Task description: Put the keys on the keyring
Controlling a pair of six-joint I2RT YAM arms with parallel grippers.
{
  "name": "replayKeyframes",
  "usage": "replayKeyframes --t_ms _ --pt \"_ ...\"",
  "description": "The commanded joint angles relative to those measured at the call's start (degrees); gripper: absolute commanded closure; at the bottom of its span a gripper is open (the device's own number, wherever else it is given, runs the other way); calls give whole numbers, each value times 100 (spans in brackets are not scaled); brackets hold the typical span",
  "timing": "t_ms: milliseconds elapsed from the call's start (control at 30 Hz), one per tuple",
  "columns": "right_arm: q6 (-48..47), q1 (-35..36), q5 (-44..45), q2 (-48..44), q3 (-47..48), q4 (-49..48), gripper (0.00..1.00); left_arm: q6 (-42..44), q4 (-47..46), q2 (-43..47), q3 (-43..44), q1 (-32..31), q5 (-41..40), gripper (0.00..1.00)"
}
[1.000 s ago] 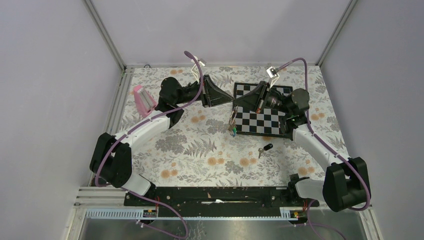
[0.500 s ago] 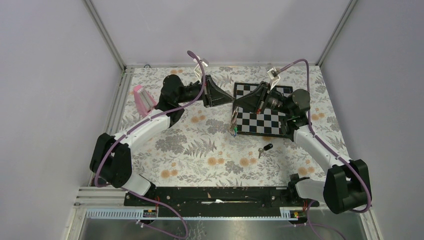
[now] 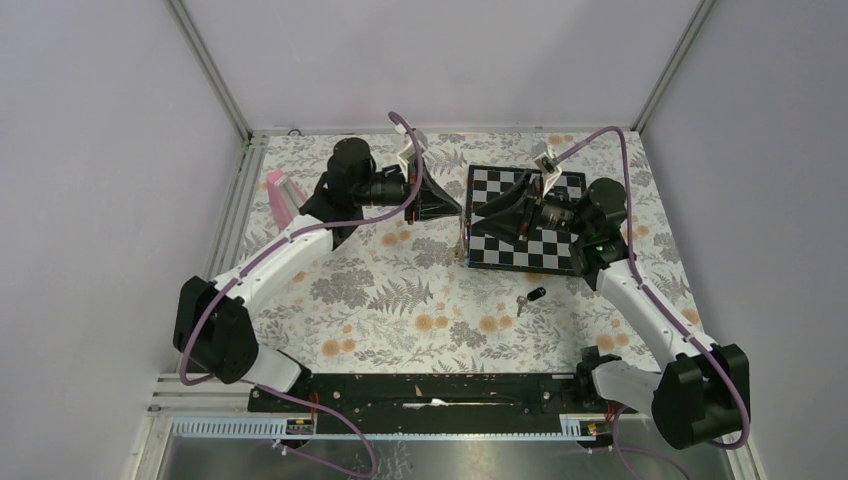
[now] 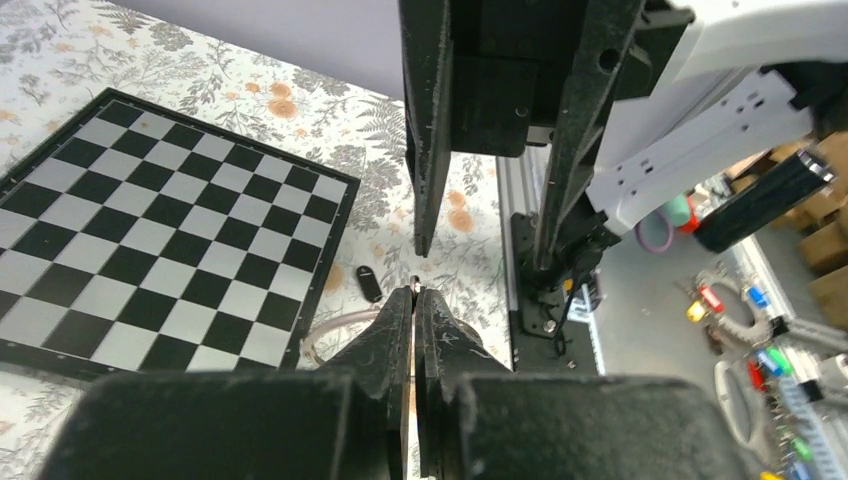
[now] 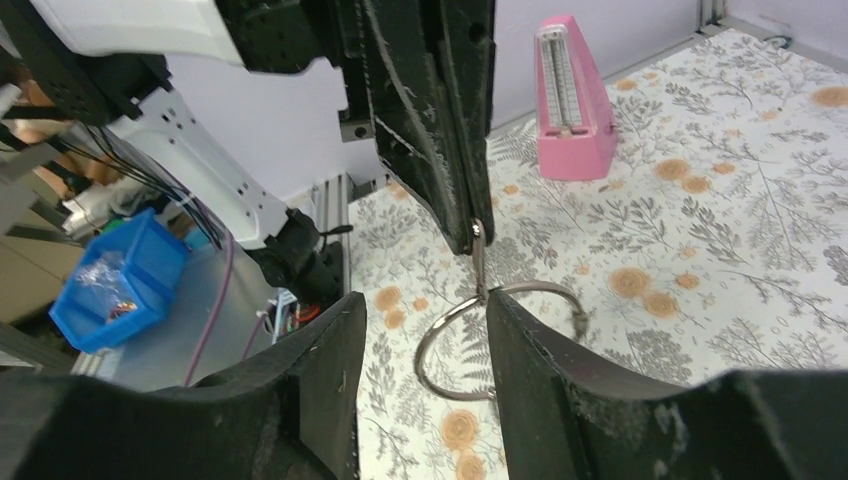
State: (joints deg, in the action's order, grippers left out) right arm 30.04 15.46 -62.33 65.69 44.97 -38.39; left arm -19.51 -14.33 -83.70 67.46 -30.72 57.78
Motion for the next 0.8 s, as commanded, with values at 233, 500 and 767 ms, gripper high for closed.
replayKeyframes --t_ms 233,500,767 --pt "-2491 -67 -265 -339 463 2706 42 2380 1689 579 500 -171 386 100" --pt "-4748 -157 284 -679 704 5518 35 3115 2423 750 478 -189 656 100" --pt "-6919 -166 2073 -895 473 7849 33 4109 3535 978 591 -197 661 100"
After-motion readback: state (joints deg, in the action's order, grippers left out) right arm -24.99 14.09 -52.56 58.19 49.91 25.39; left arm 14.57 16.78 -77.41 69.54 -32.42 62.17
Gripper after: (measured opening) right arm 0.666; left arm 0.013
